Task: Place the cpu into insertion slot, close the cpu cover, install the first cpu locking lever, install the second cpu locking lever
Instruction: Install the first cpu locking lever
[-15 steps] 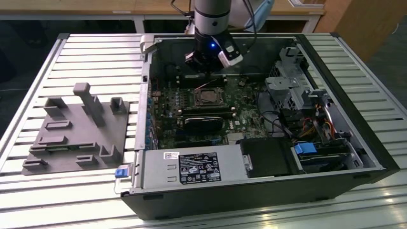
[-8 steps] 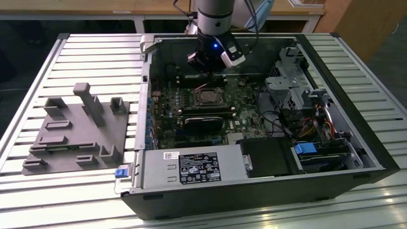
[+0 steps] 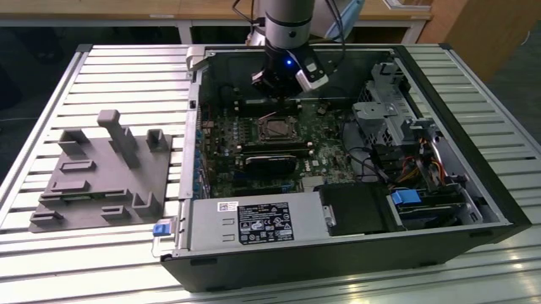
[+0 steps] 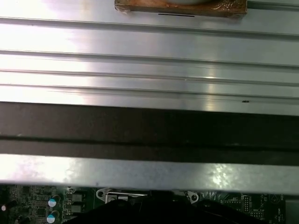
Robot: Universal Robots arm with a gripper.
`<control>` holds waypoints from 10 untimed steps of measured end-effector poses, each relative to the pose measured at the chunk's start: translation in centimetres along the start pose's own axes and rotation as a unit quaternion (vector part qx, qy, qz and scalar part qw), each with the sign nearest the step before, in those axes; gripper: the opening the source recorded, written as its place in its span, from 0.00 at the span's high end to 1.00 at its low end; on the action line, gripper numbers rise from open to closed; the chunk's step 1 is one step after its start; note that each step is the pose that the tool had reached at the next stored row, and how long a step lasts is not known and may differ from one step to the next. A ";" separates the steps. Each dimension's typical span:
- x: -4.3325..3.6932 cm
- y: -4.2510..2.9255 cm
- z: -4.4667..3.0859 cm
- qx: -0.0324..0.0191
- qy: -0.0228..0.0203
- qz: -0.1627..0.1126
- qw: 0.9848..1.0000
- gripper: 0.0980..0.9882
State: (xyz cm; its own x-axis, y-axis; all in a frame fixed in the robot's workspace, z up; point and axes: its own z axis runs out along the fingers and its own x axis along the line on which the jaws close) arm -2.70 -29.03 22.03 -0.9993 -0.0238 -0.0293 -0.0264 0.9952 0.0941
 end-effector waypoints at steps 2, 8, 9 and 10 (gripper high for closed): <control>-0.14 -0.01 0.11 0.000 0.000 0.000 1.000 0.99; -0.48 -0.07 0.59 0.000 0.000 0.000 1.000 0.99; -0.51 -0.08 0.70 0.000 0.000 0.000 1.000 0.99; -0.55 -0.09 0.82 0.000 0.000 0.000 1.000 0.99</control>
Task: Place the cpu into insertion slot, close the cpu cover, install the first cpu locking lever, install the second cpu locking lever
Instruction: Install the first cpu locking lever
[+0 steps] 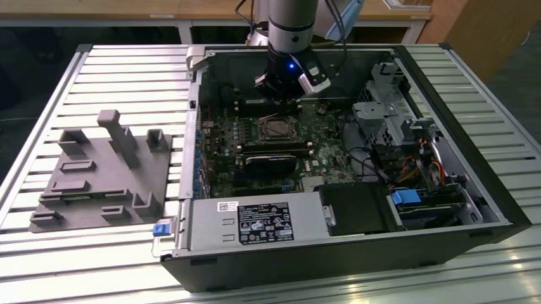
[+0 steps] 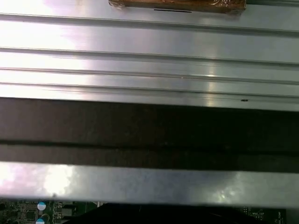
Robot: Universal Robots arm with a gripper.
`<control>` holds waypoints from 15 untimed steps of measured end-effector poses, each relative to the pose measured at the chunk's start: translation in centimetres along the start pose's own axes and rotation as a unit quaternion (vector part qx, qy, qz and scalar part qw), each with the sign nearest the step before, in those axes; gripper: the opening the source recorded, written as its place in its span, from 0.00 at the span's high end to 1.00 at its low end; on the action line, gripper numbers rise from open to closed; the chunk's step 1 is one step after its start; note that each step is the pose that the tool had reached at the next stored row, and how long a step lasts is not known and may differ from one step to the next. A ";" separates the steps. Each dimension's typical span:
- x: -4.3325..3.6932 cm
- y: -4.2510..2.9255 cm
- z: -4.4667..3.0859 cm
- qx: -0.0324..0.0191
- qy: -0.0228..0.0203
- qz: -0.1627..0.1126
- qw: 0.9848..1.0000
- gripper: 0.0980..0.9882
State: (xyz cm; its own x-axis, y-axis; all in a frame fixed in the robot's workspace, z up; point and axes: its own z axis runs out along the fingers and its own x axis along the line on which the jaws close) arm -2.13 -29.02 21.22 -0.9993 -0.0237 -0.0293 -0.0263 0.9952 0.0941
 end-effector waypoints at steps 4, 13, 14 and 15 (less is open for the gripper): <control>-0.08 -0.04 0.42 0.000 0.000 0.000 1.000 0.99; -0.13 -0.12 1.23 0.001 0.000 0.000 1.000 0.99; -0.14 -0.13 1.28 0.001 0.000 0.000 1.000 0.99; -0.14 -0.13 1.29 0.001 0.000 0.000 1.000 0.99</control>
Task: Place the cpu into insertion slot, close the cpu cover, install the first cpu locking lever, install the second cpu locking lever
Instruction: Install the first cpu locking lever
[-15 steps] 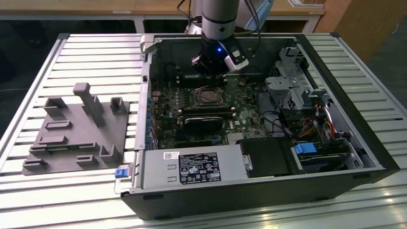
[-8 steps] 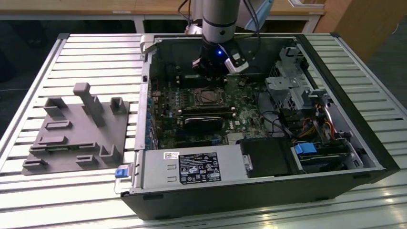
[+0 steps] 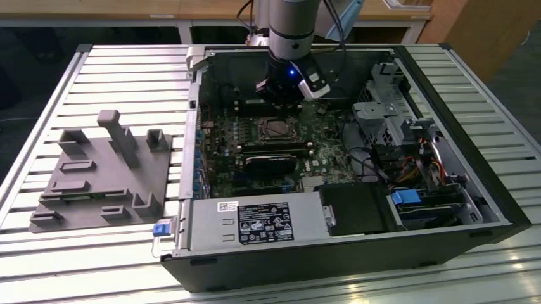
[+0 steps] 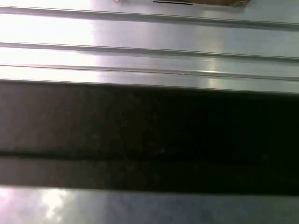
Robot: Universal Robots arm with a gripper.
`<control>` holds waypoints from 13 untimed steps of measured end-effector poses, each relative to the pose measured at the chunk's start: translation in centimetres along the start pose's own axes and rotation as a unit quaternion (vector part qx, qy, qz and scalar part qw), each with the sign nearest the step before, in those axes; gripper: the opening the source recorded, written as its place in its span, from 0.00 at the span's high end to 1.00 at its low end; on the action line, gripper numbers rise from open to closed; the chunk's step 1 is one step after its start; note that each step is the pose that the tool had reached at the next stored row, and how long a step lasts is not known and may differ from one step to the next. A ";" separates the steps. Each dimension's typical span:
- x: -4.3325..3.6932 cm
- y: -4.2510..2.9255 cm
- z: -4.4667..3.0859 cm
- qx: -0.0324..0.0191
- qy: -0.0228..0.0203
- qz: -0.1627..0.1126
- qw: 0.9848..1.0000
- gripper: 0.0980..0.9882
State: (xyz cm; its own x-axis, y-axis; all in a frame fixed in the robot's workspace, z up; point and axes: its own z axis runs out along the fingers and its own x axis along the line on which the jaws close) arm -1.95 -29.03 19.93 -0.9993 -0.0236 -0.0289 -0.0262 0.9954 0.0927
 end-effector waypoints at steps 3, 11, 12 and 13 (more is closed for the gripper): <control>-0.01 0.01 -0.11 0.000 0.000 0.000 1.000 0.99; -0.10 0.04 -0.41 0.001 0.000 0.000 1.000 0.99; -0.10 0.04 -0.36 0.002 0.000 0.000 1.000 0.99; -0.10 0.03 -0.30 0.002 0.000 0.000 1.000 0.99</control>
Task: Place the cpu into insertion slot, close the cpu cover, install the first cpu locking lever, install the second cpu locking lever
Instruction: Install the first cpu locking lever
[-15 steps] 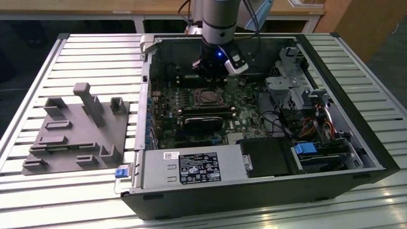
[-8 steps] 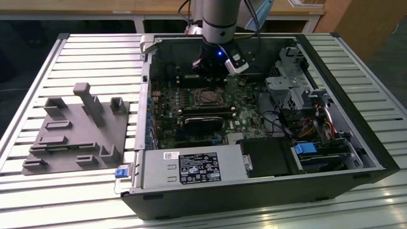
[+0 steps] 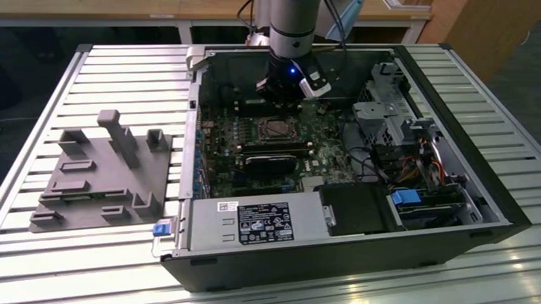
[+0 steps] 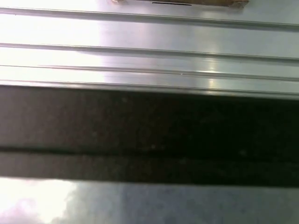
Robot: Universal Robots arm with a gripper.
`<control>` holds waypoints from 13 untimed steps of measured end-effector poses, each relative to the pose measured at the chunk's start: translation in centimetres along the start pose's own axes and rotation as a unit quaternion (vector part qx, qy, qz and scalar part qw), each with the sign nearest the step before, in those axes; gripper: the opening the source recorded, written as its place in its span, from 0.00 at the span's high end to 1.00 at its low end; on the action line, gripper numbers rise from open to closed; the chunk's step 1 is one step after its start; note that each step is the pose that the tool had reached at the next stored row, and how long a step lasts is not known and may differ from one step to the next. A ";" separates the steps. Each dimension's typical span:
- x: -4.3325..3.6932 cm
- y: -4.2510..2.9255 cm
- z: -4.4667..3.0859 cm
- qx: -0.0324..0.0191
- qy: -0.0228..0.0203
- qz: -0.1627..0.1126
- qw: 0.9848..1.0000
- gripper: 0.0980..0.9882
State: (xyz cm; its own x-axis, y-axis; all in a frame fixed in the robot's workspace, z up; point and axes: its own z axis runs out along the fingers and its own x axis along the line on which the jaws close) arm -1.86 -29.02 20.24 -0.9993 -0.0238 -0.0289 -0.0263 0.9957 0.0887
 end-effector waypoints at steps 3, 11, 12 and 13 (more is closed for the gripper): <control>0.00 -0.01 0.08 0.003 0.000 0.000 1.000 0.99; 0.00 0.03 0.35 0.012 0.000 0.000 1.000 0.99; 0.00 0.04 0.36 0.011 0.000 0.000 1.000 0.99; -0.01 0.06 0.39 0.012 0.000 0.000 1.000 0.99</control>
State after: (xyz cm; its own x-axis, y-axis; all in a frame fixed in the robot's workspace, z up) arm -1.84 -28.93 19.85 -0.9993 -0.0244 -0.0282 -0.0262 0.9975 0.0656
